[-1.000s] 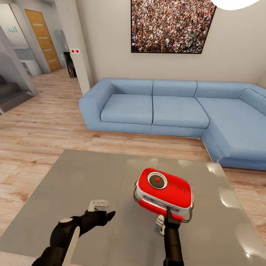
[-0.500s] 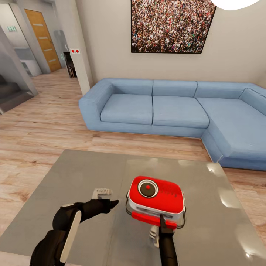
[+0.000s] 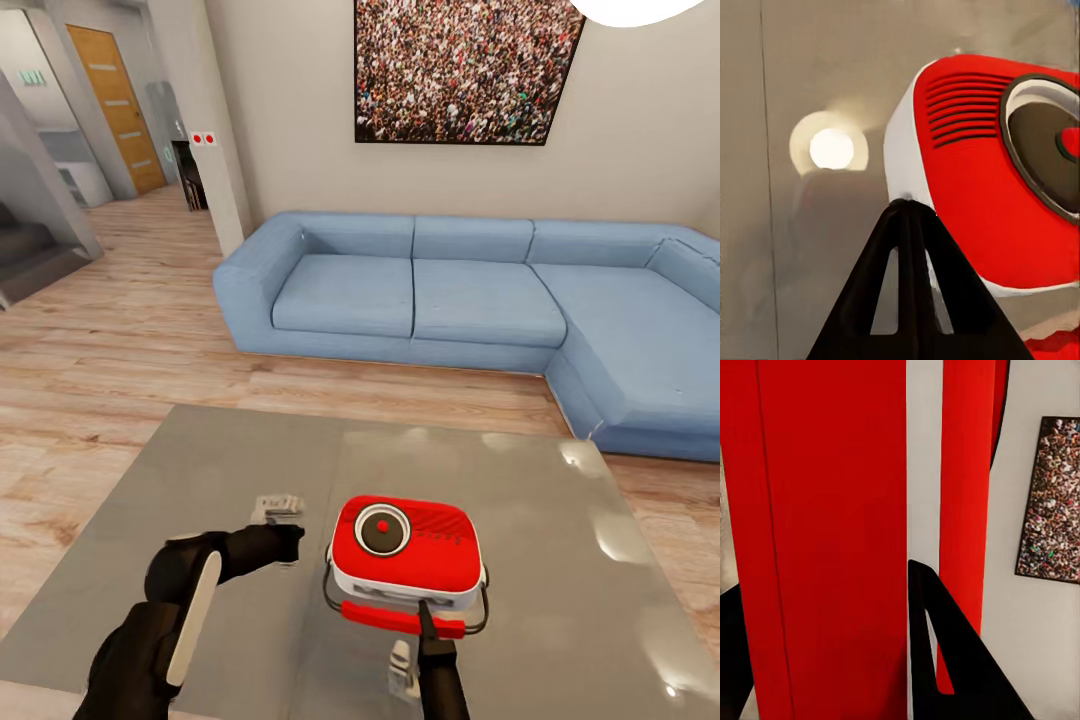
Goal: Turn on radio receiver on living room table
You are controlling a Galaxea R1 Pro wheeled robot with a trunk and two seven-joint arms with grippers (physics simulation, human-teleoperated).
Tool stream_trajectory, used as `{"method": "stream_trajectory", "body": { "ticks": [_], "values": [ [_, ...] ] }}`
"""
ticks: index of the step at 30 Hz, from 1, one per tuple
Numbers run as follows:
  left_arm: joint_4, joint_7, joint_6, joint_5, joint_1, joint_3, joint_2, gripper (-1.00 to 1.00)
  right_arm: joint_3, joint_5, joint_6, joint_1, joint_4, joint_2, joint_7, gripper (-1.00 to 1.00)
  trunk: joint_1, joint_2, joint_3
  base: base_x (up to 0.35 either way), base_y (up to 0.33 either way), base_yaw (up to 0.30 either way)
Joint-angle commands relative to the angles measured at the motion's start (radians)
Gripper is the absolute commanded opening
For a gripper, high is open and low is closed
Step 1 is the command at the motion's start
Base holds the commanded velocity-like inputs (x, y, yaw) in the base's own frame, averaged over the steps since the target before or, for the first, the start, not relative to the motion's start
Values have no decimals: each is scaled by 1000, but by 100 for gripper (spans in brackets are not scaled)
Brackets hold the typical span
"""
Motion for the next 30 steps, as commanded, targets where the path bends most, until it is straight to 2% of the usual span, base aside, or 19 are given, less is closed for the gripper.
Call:
{"method": "stream_trajectory", "body": {
  "ticks": [1,5,6,7,9,12,20,22,23,25,30],
  "values": [
    [0,-1,3,2,-13,0,-2,-100,0,11,7,0,-1,0,-1,-100,0,0,0,0,0,0],
    [1,-20,39,73,-70,1,-7,-100,1,11,7,0,3,9,-1,-100,0,0,0,0,0,0],
    [2,-23,50,115,-95,0,-12,-100,3,12,7,0,18,13,-1,-100,0,0,0,0,0,0],
    [2,-24,55,135,-109,0,-17,-100,4,12,7,0,30,17,-2,-100,0,0,0,0,0,0],
    [4,-25,61,156,-132,0,-35,-100,5,13,6,0,53,30,-3,-100,0,0,0,0,0,0],
    [7,-24,65,168,-149,-2,-60,-100,13,14,4,0,74,48,-10,-100,0,0,0,0,0,0],
    [18,-23,75,175,-156,-7,-82,-100,35,17,12,1,81,71,-34,-100,0,0,0,0,0,0],
    [23,-23,75,176,-156,-24,-84,-100,41,17,25,1,81,75,-53,-100,0,0,0,0,0,0],
    [27,-22,75,176,-156,-61,-85,-100,44,17,36,1,81,77,-72,-100,0,0,0,0,0,0],
    [29,-22,75,177,-156,-84,-86,-100,45,17,40,1,81,78,-81,-100,0,0,0,0,0,0],
    [43,-19,75,177,-156,-105,-86,-100,46,16,43,3,81,78,-101,-100,0,0,0,0,0,0]
  ]
}}
